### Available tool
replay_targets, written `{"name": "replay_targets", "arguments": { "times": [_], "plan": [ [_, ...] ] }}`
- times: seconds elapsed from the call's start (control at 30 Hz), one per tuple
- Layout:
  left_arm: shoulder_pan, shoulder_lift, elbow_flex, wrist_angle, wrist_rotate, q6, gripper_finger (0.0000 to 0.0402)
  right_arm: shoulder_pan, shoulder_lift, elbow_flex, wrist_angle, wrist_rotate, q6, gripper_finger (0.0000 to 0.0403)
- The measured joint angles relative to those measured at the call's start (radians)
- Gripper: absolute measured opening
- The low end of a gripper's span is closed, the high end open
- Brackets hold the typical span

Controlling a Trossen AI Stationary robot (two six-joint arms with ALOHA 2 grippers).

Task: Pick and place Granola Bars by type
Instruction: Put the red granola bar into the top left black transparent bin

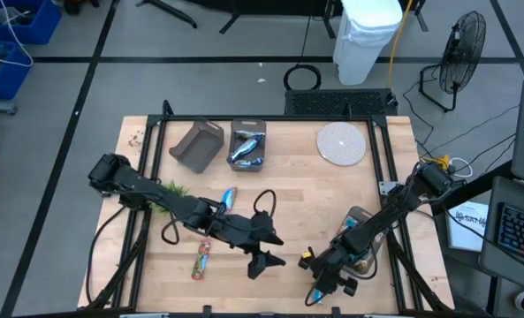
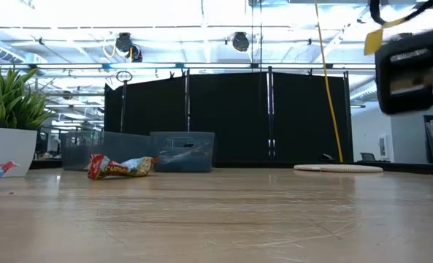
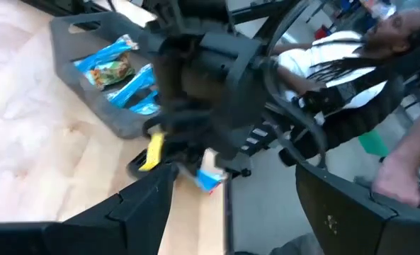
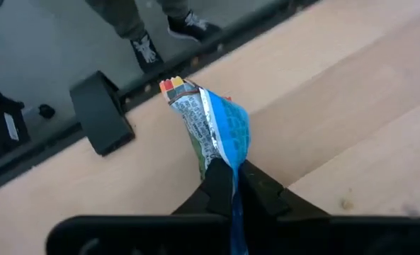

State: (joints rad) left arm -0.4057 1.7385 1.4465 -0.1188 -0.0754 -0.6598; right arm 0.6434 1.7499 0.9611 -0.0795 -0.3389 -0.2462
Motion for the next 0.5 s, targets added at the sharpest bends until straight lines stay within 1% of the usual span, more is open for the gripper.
{"name": "replay_targets", "arguments": {
  "times": [0.1, 0.17, 0.23, 0.37, 0.5],
  "plan": [
    [0.009, -0.029, 0.001, -0.038, -0.002, 0.012, 0.0294, 0.0, -0.04, 0.0, 0.009, 0.012, 0.029, 0.0004],
    [0.014, -0.062, 0.001, -0.094, -0.004, 0.032, 0.0294, 0.0, -0.078, 0.0, 0.006, 0.058, 0.06, 0.0003],
    [0.019, -0.091, 0.001, -0.106, -0.023, 0.054, 0.0294, -0.002, -0.124, 0.0, 0.008, 0.104, 0.09, 0.0002],
    [0.02, -0.154, 0.001, -0.152, -0.107, 0.115, 0.0294, -0.013, -0.219, 0.0, 0.019, 0.215, 0.173, 0.0001],
    [0.019, -0.208, 0.001, -0.193, -0.256, 0.173, 0.0294, -0.037, -0.304, 0.0, 0.058, 0.36, 0.285, 0.0001]
  ]
}}
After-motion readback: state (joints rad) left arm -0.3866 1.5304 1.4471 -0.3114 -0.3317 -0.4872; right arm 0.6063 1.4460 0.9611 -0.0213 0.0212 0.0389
